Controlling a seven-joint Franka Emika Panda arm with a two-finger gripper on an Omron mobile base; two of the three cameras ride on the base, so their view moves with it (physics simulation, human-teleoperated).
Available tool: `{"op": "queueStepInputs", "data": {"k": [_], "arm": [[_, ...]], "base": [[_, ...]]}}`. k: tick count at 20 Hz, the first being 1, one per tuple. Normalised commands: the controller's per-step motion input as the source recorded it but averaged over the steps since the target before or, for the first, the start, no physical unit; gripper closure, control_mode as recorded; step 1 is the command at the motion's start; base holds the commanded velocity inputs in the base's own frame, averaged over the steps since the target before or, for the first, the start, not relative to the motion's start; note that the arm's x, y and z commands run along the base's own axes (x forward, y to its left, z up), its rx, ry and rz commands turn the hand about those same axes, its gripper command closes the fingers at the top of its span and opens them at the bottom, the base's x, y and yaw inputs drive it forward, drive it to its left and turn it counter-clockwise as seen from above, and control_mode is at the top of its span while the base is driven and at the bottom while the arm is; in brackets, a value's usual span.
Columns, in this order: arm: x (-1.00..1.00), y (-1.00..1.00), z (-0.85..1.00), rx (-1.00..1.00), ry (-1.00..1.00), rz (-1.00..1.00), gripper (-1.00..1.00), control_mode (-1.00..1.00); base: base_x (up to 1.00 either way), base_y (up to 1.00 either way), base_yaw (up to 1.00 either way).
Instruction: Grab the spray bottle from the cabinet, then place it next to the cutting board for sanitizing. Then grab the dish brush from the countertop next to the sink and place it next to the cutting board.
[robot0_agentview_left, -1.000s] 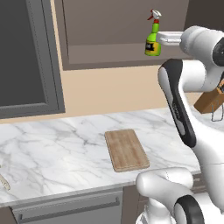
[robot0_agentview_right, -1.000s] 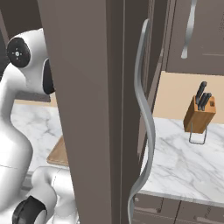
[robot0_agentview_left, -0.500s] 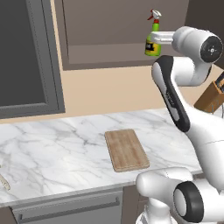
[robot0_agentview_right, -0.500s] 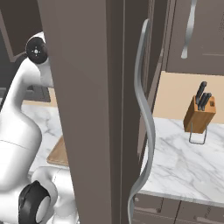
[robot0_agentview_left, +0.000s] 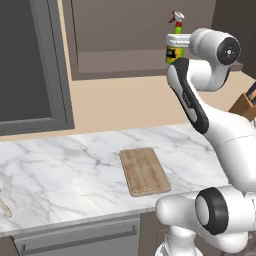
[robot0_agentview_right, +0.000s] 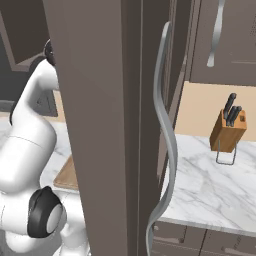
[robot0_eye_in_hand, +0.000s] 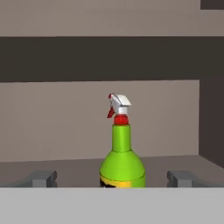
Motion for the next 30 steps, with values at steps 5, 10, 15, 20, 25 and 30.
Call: {"op": "queueStepInputs", "data": {"k": [5, 10, 15, 20, 25, 30], "arm": [[0.40, -0.18, 0.00, 0.00, 0.11, 0.00, -1.00, -1.00], [0.39, -0.05, 0.00, 0.00, 0.05, 0.00, -1.00, -1.00], [0.30, 0.00, 0.03, 0.00, 0.00, 0.00, -1.00, -1.00], [0.39, 0.00, 0.01, 0.00, 0.00, 0.00, -1.00, -1.00], [0.44, -0.03, 0.00, 0.00, 0.00, 0.00, -1.00, -1.00], [0.32, -0.11, 0.00, 0.00, 0.00, 0.00, -1.00, -1.00]], "base": [[0.00, 0.00, 0.00], [0.00, 0.00, 0.00], [0.00, 0.00, 0.00], [0.00, 0.00, 0.00], [0.00, 0.00, 0.00], [0.00, 0.00, 0.00]]}}
